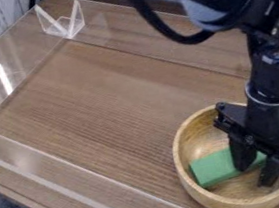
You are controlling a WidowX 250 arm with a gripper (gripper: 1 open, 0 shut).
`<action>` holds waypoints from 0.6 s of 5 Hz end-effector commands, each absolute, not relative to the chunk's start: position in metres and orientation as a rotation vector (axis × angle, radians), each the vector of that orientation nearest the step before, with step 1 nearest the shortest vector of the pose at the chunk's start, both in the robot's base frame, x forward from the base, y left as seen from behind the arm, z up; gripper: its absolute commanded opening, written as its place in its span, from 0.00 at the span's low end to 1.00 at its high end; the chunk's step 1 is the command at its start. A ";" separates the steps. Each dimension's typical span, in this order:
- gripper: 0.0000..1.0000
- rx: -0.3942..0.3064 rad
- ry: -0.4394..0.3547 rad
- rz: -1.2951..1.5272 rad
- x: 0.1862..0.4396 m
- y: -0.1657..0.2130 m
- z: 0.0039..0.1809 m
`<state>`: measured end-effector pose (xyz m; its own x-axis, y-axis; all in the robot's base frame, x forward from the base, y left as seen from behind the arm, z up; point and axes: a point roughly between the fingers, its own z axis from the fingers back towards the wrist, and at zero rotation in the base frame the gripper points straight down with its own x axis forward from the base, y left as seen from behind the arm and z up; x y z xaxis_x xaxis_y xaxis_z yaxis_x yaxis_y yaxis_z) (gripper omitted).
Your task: Move green stick from inside the wooden bowl to the table next to it
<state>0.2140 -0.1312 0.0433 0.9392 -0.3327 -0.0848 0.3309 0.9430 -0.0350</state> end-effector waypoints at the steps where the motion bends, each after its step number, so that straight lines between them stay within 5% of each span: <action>1: 1.00 -0.023 0.059 -0.331 0.217 -0.125 0.050; 3: 1.00 0.005 0.047 -0.355 0.219 -0.118 0.051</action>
<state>0.2130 -0.1200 0.0452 0.9318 -0.3546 -0.0779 0.3553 0.9347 -0.0045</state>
